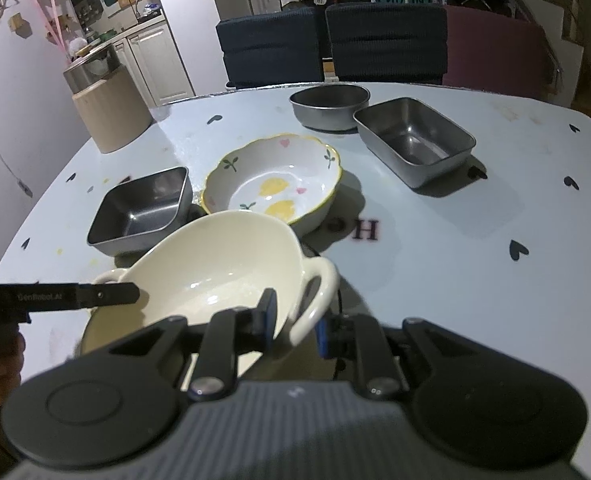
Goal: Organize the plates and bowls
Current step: 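Carry the cream bowl with both grippers toward the dark-rimmed plate, then lower the cream bowl onto the dark-rimmed plate and open both grippers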
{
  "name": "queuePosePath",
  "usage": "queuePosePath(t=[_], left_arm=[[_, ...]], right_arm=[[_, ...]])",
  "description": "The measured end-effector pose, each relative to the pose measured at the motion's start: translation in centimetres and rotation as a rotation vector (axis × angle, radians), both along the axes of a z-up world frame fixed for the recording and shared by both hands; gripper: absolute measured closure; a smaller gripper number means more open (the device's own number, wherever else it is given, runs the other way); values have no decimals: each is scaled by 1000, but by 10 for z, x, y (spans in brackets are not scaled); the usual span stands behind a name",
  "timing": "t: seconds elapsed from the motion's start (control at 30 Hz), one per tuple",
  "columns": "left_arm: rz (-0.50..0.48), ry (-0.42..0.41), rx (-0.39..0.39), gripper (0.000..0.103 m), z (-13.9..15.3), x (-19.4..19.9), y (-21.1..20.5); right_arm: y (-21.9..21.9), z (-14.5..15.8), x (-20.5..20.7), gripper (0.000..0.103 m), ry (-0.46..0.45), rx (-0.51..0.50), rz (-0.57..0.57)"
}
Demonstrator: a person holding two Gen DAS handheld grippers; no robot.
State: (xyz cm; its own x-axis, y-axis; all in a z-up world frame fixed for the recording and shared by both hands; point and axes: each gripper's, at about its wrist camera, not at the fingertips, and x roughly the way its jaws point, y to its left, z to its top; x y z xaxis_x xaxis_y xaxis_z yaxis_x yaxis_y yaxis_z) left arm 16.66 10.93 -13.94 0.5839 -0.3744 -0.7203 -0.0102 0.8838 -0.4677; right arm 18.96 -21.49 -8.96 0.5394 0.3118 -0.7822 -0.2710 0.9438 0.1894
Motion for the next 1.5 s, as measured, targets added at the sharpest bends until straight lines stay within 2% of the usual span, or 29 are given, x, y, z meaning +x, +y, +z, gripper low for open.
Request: queuePosePath(t=[0.5,0.73,0.9,1.1,1.5], left_arm=[[-11,36,13,72,-4,4,-6],[-48,24,94,69,1,3,-14],[-54,32,99,68,2,4,-13],[-89,7,149,68,6,3,-19],[-97,11,158,68,9,3,-21]], right_arm=[[0,-7,2,78,25,-60,15],[4,-10,1,77,32,-103,35],[3,-11,1,77,30,-104,44],[3,-13,0,75,30,-127,53],[-1,-19,4,73,66,-131,34]])
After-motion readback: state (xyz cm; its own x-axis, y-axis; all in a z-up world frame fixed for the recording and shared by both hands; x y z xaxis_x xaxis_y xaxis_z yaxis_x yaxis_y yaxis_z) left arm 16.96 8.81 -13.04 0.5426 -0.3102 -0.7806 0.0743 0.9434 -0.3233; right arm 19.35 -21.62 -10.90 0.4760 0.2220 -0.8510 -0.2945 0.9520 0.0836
